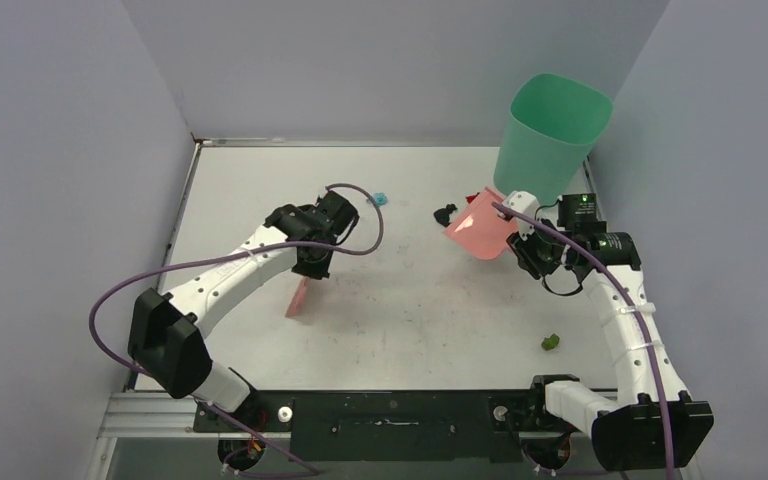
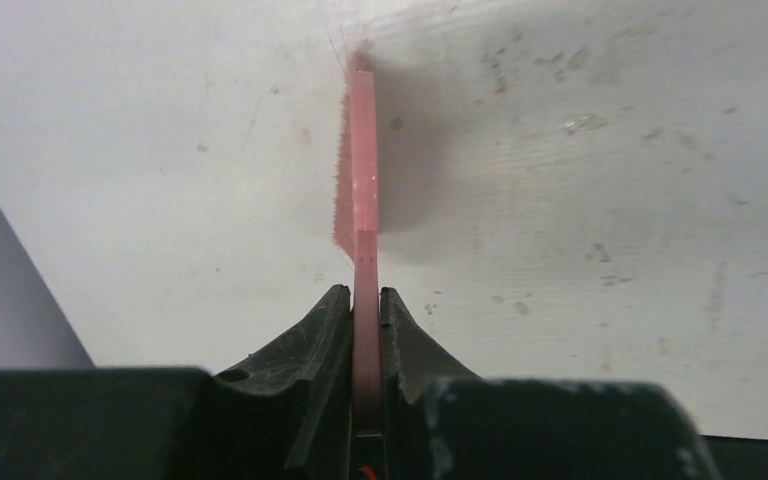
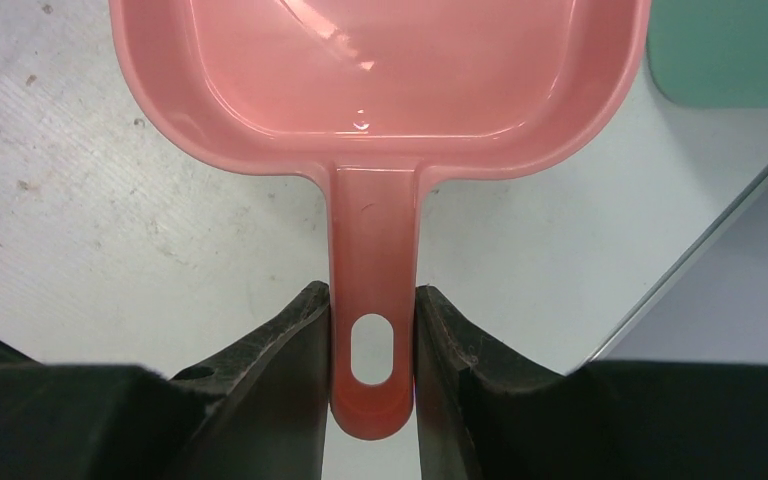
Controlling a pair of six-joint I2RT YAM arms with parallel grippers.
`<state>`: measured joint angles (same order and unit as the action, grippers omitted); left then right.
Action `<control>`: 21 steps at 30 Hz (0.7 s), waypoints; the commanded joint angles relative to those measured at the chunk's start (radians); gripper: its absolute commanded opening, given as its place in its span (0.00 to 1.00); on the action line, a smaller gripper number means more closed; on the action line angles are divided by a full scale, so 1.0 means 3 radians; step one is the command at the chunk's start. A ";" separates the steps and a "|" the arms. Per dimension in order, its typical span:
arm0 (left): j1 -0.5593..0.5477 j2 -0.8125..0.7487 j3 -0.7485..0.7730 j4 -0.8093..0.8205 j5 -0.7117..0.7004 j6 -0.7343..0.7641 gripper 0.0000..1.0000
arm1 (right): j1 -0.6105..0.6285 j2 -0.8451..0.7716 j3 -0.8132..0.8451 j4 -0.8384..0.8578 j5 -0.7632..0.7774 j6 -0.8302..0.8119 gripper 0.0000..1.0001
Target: Sweep away the paper scraps from the table
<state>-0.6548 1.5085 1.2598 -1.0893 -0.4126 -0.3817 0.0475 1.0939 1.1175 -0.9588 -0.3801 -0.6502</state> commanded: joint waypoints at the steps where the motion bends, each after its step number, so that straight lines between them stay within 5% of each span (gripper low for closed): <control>1: -0.0085 0.0022 0.0578 -0.0037 0.0256 -0.0010 0.00 | 0.0026 -0.0143 -0.0067 -0.0065 0.0159 -0.0100 0.05; 12: 0.0301 0.1208 0.2283 -0.0508 -0.1423 0.0663 0.00 | 0.0039 -0.0211 -0.0332 -0.0274 0.0363 -0.0307 0.05; 21: 0.0624 0.2443 0.3267 -0.0182 -0.1044 0.1070 0.00 | 0.0058 -0.0373 -0.0559 -0.0406 0.0488 -0.0334 0.05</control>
<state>-0.4858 2.1666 2.1204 -1.1881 -0.7731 -0.1287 0.0586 1.0340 0.9520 -1.0756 -0.2584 -0.7441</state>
